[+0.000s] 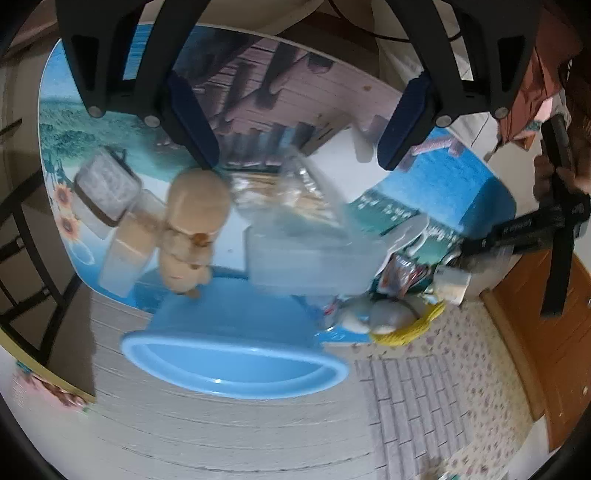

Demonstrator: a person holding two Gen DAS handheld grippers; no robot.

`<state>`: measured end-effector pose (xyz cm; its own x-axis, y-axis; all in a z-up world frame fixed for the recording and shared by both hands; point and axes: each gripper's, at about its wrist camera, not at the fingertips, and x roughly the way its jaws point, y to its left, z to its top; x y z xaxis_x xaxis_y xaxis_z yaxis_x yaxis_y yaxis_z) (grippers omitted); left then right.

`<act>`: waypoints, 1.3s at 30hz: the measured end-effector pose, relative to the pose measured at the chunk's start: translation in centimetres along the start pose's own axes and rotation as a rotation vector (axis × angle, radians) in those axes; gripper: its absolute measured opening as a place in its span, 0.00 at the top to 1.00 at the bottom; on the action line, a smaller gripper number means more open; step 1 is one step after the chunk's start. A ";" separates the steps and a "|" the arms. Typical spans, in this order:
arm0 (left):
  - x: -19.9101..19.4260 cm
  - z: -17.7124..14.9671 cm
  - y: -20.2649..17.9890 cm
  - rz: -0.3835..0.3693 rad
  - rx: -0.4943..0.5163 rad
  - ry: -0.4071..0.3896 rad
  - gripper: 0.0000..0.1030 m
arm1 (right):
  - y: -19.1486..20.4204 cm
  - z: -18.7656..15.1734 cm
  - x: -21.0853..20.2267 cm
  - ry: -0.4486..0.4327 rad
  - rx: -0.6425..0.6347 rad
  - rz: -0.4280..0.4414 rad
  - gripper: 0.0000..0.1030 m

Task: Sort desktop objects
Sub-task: 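Grasp the white charger with the right tool while the left tool holds the clear barcode bag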

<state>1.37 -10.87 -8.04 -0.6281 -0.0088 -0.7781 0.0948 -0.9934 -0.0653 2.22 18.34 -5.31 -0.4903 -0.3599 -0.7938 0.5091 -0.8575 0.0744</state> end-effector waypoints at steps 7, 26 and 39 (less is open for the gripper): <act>-1.6 -1.6 -0.4 -0.044 0.000 0.003 0.68 | 1.0 -0.1 1.4 0.056 -0.026 0.046 0.34; -2.7 -3.1 -4.0 -0.098 0.059 0.034 0.61 | 3.1 -0.9 0.9 0.127 -0.081 0.131 0.53; -2.7 -3.1 -4.2 -0.091 0.060 0.027 0.61 | 2.5 -1.6 -0.7 0.137 -0.062 0.195 0.53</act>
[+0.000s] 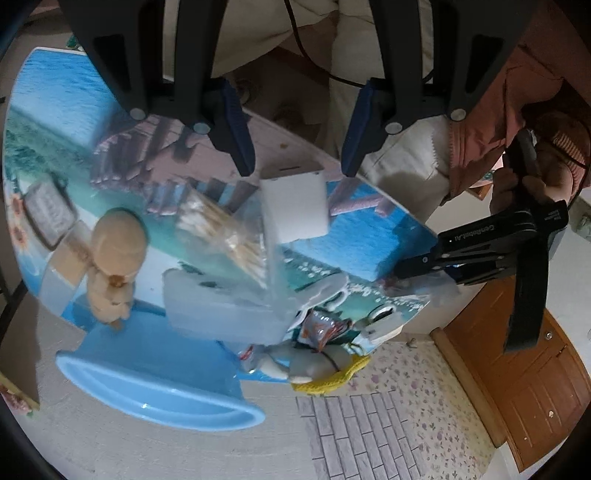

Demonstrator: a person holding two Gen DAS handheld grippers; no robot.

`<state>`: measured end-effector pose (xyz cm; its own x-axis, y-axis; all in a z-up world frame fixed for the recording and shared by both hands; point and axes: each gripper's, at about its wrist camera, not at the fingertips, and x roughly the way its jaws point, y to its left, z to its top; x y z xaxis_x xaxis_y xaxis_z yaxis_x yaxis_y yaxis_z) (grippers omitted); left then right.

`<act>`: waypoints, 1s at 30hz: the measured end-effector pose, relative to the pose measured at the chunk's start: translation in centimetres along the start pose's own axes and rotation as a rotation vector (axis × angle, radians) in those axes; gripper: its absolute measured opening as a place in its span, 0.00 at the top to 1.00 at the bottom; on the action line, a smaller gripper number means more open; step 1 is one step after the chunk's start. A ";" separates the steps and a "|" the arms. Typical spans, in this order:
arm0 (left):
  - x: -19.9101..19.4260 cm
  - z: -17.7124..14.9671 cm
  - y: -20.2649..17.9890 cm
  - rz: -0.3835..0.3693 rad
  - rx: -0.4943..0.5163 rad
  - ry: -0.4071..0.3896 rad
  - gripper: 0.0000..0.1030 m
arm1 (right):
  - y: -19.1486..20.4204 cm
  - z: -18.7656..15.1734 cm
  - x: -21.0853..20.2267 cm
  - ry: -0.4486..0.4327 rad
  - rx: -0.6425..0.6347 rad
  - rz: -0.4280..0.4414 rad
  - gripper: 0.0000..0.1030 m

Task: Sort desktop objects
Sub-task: 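Grasp the white charger with the right tool while the left tool holds the clear barcode bag, then lift the charger with the right tool while the left tool carries the bag toward the basin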

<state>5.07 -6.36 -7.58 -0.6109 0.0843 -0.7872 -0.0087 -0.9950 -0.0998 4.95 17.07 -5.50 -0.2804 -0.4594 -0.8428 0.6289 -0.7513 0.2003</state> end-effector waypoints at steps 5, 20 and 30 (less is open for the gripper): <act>-0.2 -0.2 -0.1 -0.015 0.004 0.004 0.61 | 0.3 0.4 0.7 -0.010 -0.006 0.002 0.54; -0.3 -0.3 -0.4 -0.031 0.011 0.009 0.59 | 0.5 2.3 2.7 -0.028 -0.070 -0.034 0.55; 0.1 0.2 0.3 -0.010 -0.002 -0.011 0.27 | 1.8 1.7 2.5 -0.012 -0.116 -0.071 0.55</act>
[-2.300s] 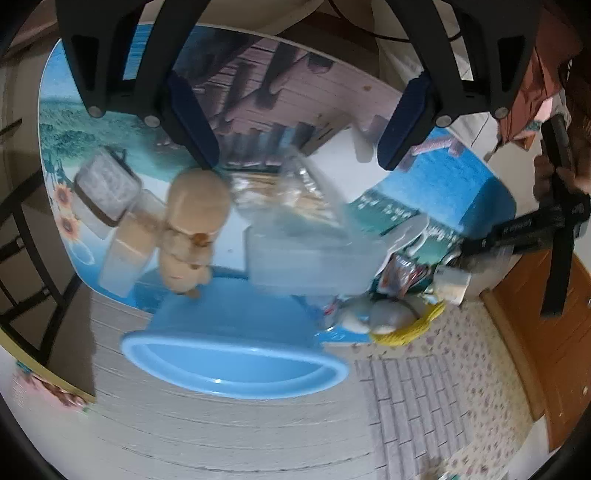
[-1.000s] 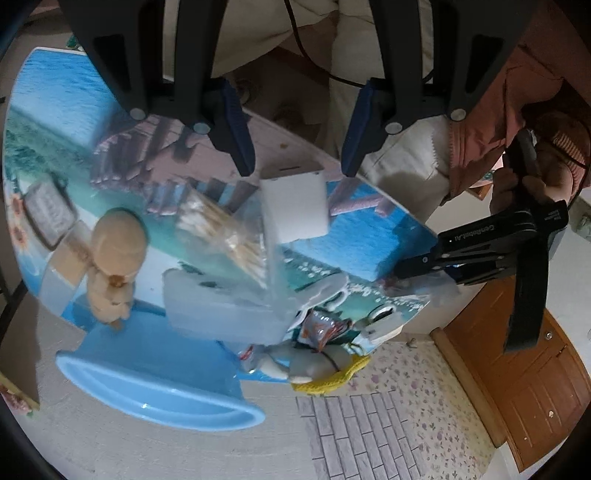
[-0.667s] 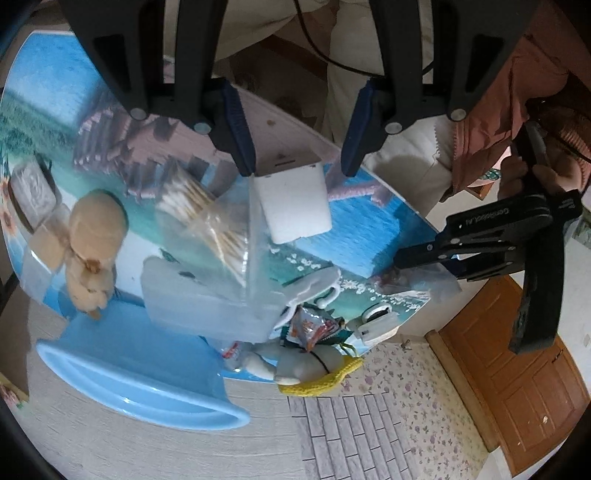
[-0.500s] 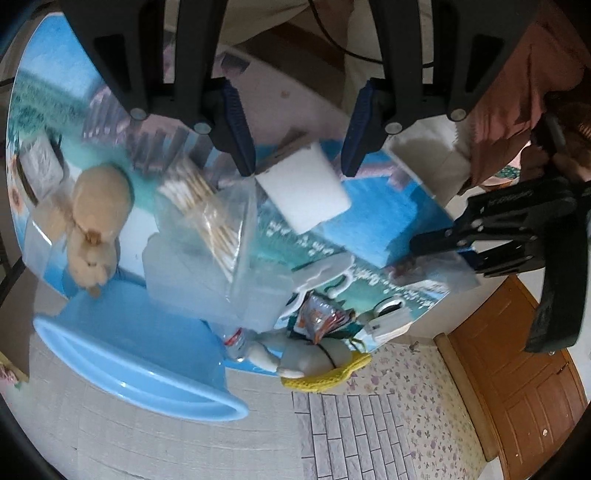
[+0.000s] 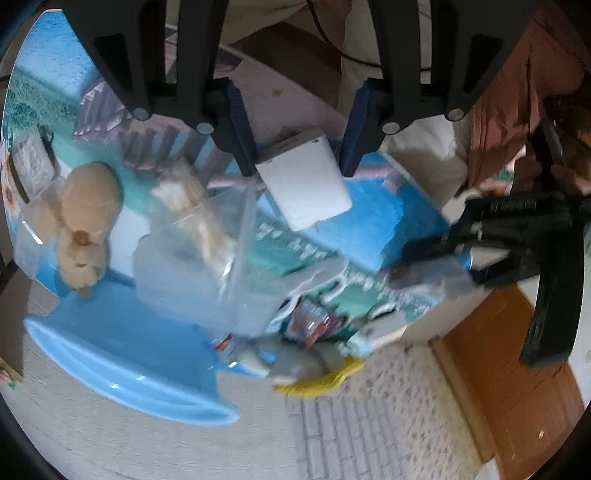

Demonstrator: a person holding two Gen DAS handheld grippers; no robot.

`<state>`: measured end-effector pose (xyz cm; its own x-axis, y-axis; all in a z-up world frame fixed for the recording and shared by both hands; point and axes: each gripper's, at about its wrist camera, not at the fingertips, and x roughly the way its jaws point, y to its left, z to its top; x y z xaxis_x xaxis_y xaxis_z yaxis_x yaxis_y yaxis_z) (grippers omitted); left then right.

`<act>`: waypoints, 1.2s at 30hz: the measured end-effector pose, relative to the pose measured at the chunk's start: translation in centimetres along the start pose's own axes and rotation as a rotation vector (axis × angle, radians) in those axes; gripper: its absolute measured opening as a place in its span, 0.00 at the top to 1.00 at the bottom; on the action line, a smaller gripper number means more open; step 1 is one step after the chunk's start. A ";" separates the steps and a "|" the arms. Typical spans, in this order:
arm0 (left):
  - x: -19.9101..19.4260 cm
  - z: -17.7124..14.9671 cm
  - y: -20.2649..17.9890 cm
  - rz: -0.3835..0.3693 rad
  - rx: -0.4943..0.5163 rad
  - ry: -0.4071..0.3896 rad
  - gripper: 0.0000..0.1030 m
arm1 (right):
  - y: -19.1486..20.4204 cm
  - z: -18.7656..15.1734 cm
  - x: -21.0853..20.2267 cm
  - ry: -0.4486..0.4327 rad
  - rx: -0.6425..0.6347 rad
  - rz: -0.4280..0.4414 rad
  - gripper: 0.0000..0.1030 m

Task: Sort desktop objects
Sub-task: 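Lift the charger with the right tool while the left tool carries the bag toward the basin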

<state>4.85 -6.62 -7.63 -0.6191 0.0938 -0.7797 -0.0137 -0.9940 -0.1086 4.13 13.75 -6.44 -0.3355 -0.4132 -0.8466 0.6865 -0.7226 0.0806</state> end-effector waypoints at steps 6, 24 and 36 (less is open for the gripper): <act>0.0 0.0 0.6 -0.025 -0.003 -0.014 0.65 | 0.5 0.1 0.2 0.000 -0.010 0.000 0.56; -4.7 3.6 -0.8 -0.037 0.005 -0.141 0.67 | -1.4 3.4 -6.8 -0.272 0.064 0.029 0.60; -3.2 10.2 -6.2 -0.098 0.113 -0.178 0.67 | -9.1 5.8 -7.9 -0.345 0.209 -0.065 0.63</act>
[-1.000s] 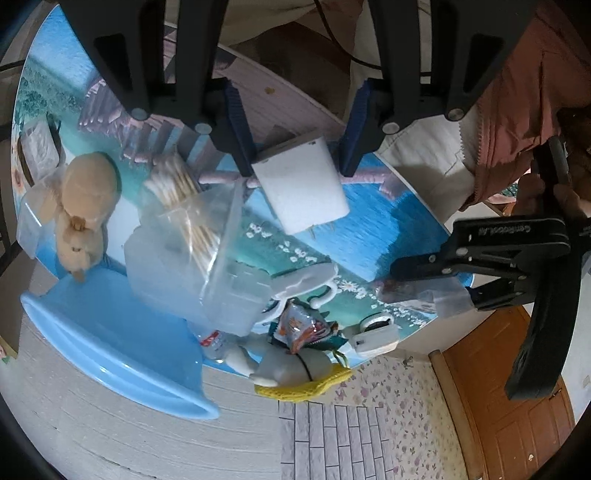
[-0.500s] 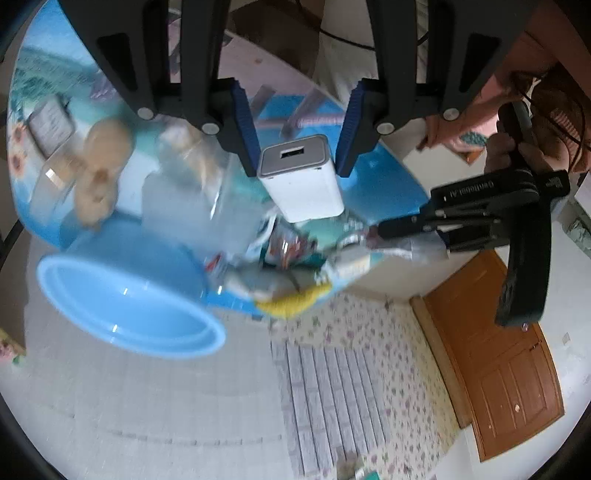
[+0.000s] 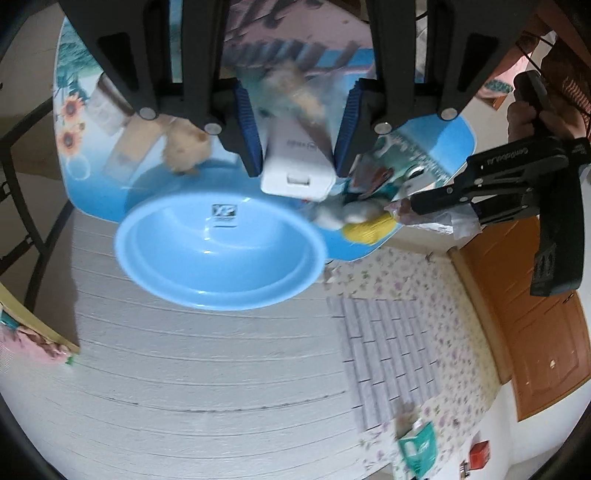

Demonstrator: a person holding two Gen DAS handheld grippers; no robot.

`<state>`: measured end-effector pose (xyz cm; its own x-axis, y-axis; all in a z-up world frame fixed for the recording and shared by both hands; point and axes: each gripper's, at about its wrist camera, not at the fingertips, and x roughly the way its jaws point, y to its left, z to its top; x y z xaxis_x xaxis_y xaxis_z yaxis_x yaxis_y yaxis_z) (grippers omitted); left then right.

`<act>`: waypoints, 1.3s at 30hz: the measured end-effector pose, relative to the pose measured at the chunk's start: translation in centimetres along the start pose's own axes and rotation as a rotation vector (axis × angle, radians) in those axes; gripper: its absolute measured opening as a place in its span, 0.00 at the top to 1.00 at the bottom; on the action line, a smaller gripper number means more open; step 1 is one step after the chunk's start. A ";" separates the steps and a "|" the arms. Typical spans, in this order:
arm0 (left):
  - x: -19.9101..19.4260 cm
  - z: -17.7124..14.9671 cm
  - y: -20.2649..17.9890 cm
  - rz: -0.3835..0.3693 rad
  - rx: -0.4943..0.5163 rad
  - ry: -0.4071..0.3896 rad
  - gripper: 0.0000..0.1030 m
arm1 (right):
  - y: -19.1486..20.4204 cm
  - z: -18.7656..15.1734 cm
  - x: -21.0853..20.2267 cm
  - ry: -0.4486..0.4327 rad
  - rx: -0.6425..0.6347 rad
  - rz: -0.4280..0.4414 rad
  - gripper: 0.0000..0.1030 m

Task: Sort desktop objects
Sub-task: 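Lift the charger with the right tool while the left tool carries the bag toward the basin, then open the right tool over the blue basin while the left tool drops the bag in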

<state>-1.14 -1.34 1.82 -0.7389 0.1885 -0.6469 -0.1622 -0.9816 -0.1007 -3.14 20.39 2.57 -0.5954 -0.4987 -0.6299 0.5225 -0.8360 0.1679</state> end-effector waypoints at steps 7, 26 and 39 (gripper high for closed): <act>3.2 3.6 -2.9 -0.052 0.055 -0.003 0.67 | -2.8 1.5 0.9 -0.025 0.035 0.003 0.63; 11.5 7.1 -4.1 -0.085 0.091 0.073 0.48 | -7.2 4.8 6.6 0.004 0.072 -0.042 0.64; 9.2 6.8 -3.2 -0.155 0.131 0.023 0.28 | -4.6 4.5 9.8 0.119 0.000 -0.207 0.63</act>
<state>-11.82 3.79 1.32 -0.6838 0.3344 -0.6486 -0.3570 -0.9285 -0.1023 -14.14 18.33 -0.97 -0.6142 -0.2860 -0.7355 0.3967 -0.9176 0.0256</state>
